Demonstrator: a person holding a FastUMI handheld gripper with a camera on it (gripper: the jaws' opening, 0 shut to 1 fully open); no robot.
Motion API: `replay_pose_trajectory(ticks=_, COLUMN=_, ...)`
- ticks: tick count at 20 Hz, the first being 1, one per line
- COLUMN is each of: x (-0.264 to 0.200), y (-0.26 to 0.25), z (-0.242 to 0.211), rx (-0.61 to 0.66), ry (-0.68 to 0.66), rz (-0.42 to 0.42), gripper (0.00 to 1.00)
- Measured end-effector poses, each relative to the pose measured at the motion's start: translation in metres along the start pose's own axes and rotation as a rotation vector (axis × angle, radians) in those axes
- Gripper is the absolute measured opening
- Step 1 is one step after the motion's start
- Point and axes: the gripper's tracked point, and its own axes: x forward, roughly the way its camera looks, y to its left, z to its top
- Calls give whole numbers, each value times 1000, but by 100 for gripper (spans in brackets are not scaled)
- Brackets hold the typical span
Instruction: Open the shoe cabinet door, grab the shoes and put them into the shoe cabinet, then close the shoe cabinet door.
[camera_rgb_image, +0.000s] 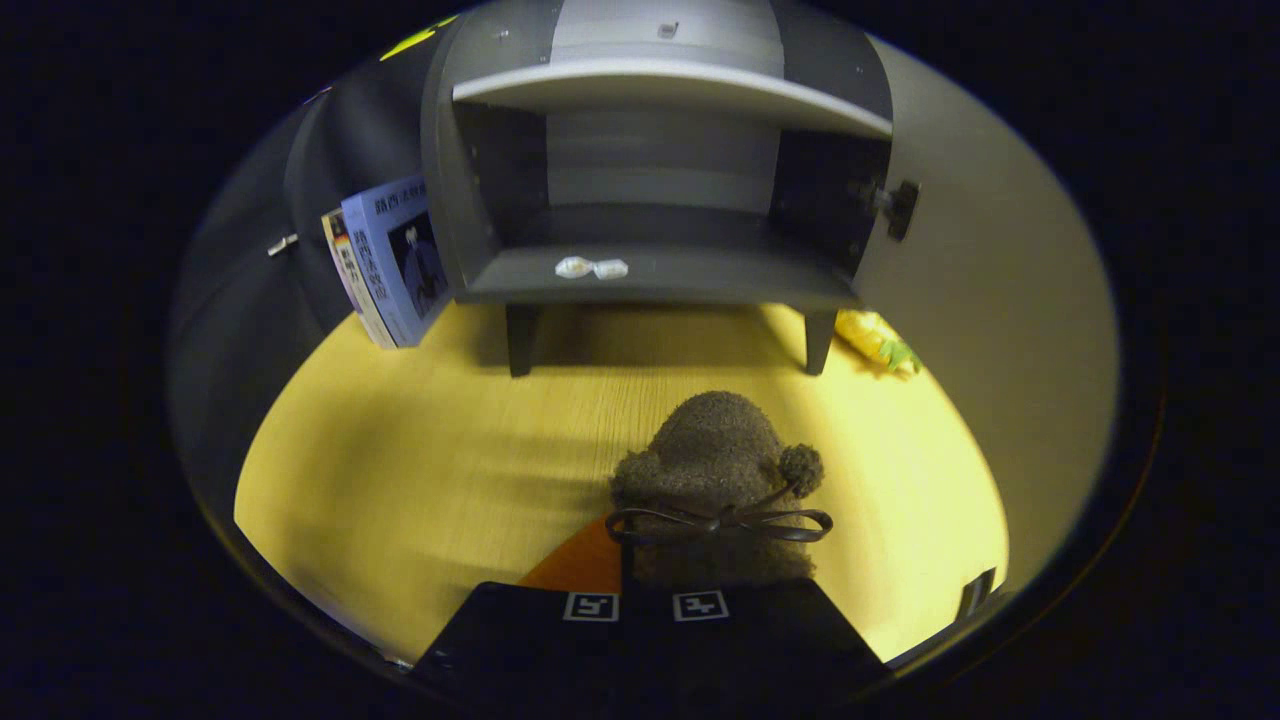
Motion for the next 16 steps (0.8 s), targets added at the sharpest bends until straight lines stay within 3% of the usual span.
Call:
replay_pose_trajectory(ticks=9, x=-115, y=-11, z=126, rx=10, ry=-178, rz=45, gripper=5)
replay_pose_trajectory(ticks=16, x=-144, y=-8, z=192, rx=25, ry=-244, rz=67, gripper=5)
